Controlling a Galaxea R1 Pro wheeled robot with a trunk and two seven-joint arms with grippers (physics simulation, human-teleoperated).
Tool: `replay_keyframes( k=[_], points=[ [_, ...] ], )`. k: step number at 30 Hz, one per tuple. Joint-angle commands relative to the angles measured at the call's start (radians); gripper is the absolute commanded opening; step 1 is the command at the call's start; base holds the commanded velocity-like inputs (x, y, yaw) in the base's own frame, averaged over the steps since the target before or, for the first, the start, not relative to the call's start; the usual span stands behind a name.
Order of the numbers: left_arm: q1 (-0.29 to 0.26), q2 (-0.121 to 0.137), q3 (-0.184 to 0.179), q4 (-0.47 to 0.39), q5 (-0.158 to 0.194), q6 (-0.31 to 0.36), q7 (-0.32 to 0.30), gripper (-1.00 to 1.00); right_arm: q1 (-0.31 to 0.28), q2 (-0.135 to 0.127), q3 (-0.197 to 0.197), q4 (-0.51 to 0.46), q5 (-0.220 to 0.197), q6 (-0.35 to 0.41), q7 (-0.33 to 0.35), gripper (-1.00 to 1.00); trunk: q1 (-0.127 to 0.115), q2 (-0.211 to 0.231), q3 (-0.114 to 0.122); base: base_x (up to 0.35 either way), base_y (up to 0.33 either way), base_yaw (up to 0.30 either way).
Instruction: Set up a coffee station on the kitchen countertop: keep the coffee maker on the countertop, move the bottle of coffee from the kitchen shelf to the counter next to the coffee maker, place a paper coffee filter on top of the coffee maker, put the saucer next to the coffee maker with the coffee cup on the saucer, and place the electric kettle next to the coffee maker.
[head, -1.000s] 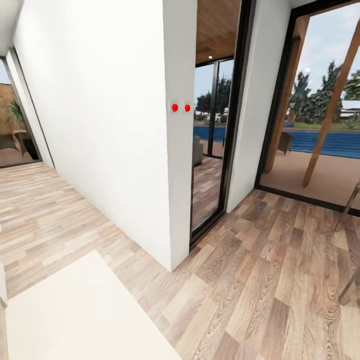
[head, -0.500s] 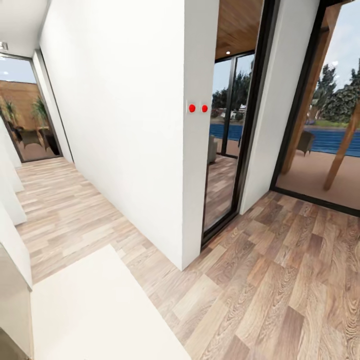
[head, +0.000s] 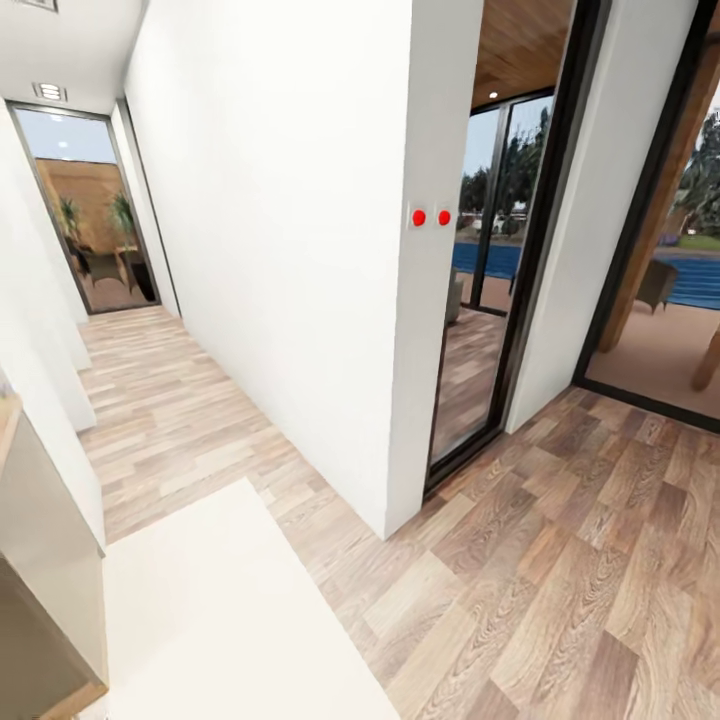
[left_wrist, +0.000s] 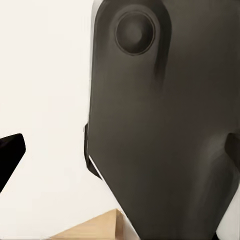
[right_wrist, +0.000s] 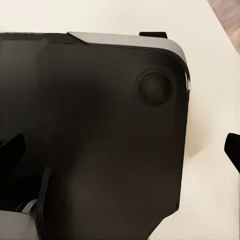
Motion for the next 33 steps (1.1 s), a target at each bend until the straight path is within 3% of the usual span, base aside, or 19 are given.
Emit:
replay_keyframes(
  k=[1, 6, 33],
  points=[
    [0.000, 0.001, 0.001, -0.001, 0.014, -0.002, 0.001, 1.00, 0.000, 0.000, 0.000, 0.000, 0.000, -0.003, 0.000, 1.00, -0.004, 0.007, 0.001, 0.000, 0.000, 0.187],
    [0.000, 0.005, 0.000, -0.001, 0.034, -0.001, 0.002, 1.00, 0.000, 0.000, 0.000, 0.000, 0.000, -0.003, 0.000, 1.00, -0.023, 0.042, 0.011, 0.000, 0.000, 0.187],
    [-0.002, 0.006, 0.000, -0.001, 0.037, 0.000, 0.002, 1.00, 0.000, 0.000, 0.000, 0.001, 0.001, -0.036, 0.000, 1.00, -0.127, 0.231, 0.078, 0.000, 0.000, 0.256]
  ],
)
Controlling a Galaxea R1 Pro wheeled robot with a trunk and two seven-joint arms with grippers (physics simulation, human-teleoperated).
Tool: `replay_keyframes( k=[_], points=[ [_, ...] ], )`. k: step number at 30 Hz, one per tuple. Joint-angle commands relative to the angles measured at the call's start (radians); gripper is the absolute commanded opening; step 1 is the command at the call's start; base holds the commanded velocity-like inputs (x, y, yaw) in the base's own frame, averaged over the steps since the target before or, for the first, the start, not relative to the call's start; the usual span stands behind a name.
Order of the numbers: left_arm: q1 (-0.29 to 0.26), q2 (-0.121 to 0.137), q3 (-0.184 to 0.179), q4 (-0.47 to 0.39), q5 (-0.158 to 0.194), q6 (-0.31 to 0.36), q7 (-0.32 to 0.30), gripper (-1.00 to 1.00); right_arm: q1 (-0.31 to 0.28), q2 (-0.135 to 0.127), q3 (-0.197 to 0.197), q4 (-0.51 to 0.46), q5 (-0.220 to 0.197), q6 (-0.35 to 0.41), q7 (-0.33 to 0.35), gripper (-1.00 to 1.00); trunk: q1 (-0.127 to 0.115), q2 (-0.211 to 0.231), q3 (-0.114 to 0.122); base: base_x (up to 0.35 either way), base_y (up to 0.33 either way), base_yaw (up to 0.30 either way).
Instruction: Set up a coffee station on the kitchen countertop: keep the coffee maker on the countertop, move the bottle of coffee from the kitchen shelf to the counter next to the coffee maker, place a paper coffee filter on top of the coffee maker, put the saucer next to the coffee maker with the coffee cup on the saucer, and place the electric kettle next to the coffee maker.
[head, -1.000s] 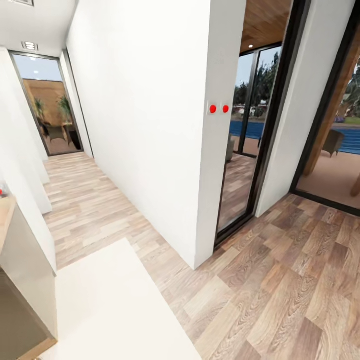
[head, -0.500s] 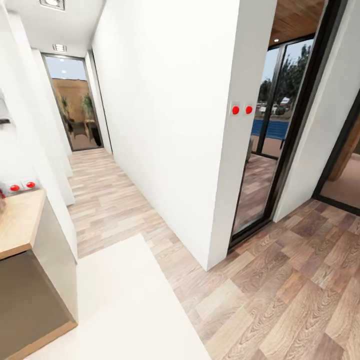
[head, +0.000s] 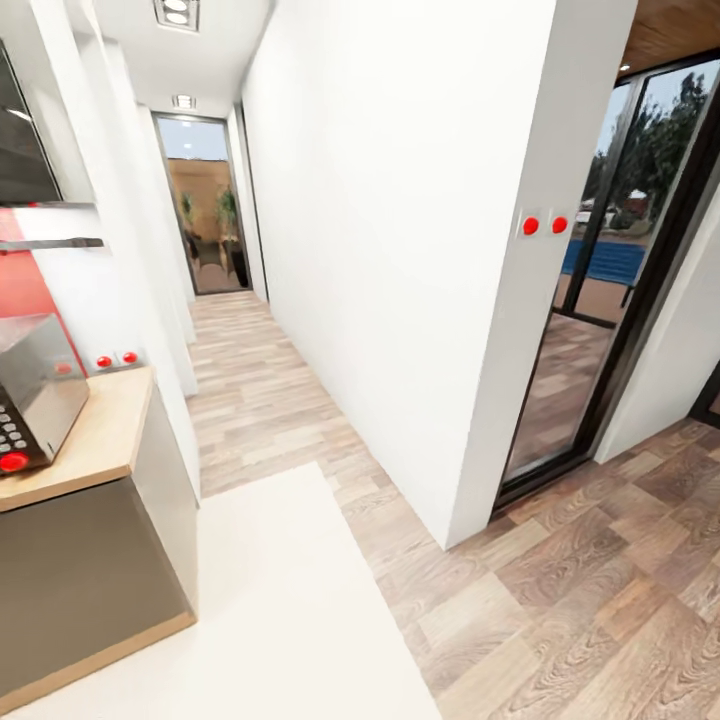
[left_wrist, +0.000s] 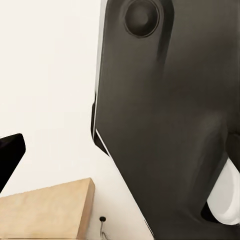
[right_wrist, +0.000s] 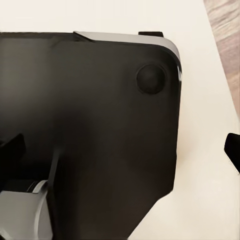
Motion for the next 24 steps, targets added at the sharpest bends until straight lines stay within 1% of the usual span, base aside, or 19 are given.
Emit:
replay_keyframes(
  k=[1, 24],
  points=[
    [0.000, 0.000, 0.001, 0.000, 0.009, -0.002, 0.001, 1.00, 0.000, 0.000, 0.000, 0.000, 0.000, -0.003, 0.000, 1.00, -0.004, 0.007, 0.002, 0.000, 0.000, 0.274],
    [-0.002, 0.000, 0.001, 0.000, 0.009, -0.002, 0.001, 1.00, 0.000, 0.000, 0.000, 0.000, 0.000, -0.003, 0.000, 1.00, -0.092, 0.168, 0.063, 0.000, 0.000, 0.274]
  ],
)
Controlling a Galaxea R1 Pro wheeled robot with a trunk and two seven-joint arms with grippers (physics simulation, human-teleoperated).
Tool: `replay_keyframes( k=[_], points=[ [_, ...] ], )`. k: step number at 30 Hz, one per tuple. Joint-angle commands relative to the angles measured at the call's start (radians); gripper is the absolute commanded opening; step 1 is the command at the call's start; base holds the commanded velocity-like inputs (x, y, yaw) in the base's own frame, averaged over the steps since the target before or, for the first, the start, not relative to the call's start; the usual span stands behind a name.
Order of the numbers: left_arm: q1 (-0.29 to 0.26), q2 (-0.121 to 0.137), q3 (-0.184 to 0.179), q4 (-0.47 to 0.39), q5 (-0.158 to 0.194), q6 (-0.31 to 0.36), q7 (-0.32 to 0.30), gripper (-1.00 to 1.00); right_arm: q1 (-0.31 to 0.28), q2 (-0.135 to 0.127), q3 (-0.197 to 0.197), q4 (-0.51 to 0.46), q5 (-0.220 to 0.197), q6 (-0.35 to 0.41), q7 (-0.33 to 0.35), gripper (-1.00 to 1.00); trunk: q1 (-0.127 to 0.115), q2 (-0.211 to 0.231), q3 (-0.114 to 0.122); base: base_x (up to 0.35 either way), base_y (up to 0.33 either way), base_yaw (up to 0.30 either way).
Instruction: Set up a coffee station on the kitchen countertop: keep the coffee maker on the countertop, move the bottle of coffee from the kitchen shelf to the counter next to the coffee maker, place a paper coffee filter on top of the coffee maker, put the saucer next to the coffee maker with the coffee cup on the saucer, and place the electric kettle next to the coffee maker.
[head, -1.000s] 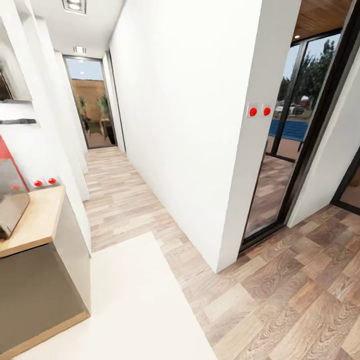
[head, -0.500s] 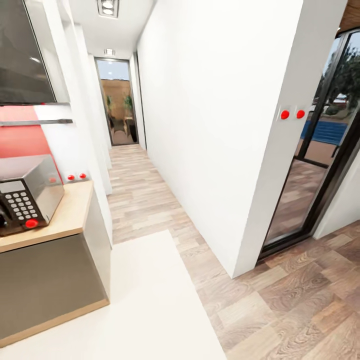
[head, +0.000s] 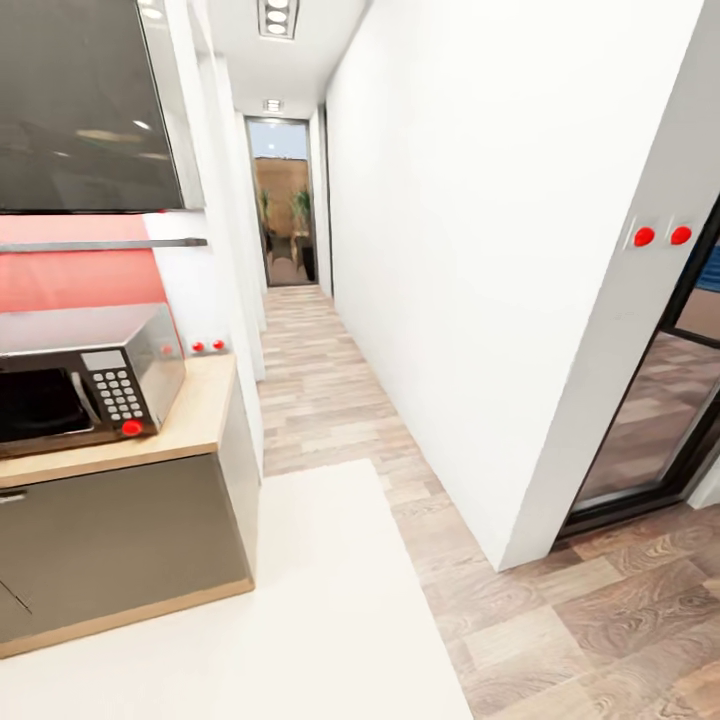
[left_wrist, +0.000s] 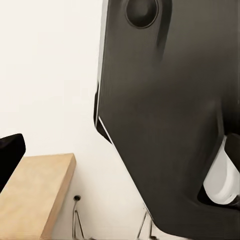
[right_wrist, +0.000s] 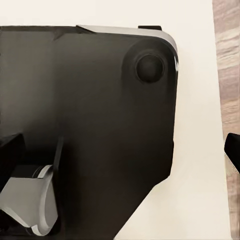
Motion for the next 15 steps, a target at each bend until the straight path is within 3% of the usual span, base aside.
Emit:
replay_keyframes(
  k=[1, 15],
  points=[
    [-0.001, 0.000, 0.001, 0.000, 0.009, -0.002, 0.001, 1.00, 0.000, 0.000, 0.000, 0.000, 0.000, -0.003, 0.000, 1.00, -0.004, 0.007, 0.002, 0.000, 0.000, 0.274],
    [-0.003, 0.001, 0.001, 0.000, 0.009, -0.002, 0.001, 1.00, 0.000, 0.000, 0.000, 0.000, 0.000, -0.003, 0.000, 1.00, -0.058, 0.105, 0.039, 0.000, 0.000, 0.274]
  ],
)
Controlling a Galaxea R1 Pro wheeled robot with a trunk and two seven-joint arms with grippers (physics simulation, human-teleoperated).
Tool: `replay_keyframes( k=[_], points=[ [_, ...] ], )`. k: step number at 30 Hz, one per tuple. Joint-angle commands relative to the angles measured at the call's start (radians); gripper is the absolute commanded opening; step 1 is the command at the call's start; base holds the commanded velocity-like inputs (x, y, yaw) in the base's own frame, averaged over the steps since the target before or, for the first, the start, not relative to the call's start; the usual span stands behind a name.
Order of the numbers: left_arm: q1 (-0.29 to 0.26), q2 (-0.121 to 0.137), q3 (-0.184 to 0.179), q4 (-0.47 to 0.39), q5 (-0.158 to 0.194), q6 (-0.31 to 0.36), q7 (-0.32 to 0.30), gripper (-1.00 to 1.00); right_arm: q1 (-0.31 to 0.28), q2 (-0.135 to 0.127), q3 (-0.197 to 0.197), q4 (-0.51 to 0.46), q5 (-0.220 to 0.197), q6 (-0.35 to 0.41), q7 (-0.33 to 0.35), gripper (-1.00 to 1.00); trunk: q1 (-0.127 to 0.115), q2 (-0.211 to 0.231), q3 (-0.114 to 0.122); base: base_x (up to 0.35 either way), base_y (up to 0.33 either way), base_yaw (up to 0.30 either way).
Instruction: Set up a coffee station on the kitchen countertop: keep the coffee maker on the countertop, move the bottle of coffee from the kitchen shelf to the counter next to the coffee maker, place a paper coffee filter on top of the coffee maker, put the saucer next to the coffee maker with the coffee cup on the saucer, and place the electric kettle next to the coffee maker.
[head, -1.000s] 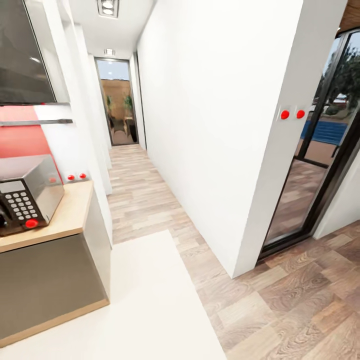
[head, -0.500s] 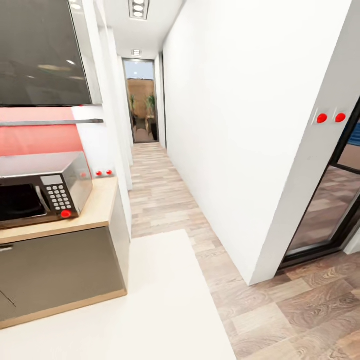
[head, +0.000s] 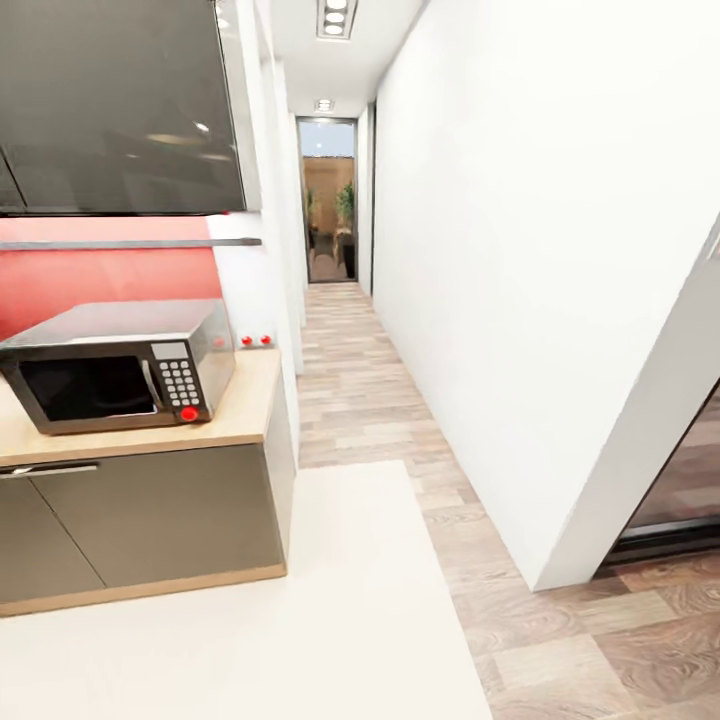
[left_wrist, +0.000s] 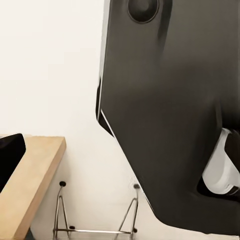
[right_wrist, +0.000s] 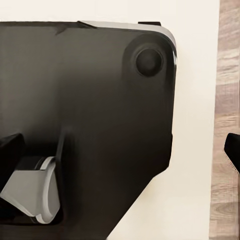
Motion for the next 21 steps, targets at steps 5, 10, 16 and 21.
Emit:
replay_keyframes(
  k=[5, 10, 16, 21],
  points=[
    [-0.001, 0.000, 0.001, 0.001, 0.009, -0.003, 0.001, 1.00, 0.000, 0.000, 0.000, 0.000, 0.000, -0.003, 0.000, 1.00, -0.019, 0.034, 0.012, 0.000, 0.000, 0.274],
    [-0.001, 0.000, 0.001, 0.000, 0.009, -0.003, 0.001, 1.00, 0.000, 0.000, 0.000, 0.000, 0.000, -0.003, 0.000, 1.00, -0.038, 0.069, 0.026, 0.000, 0.000, 0.274],
    [-0.002, 0.000, 0.001, 0.001, 0.009, -0.003, 0.001, 1.00, 0.000, 0.000, 0.000, 0.000, 0.000, -0.003, 0.000, 1.00, -0.061, 0.111, 0.042, 0.000, 0.000, 0.274],
    [-0.002, 0.000, 0.001, 0.000, 0.009, -0.003, 0.001, 1.00, 0.000, 0.000, 0.000, 0.000, 0.000, -0.003, 0.000, 1.00, -0.080, 0.146, 0.055, 0.000, 0.000, 0.274]
  ],
)
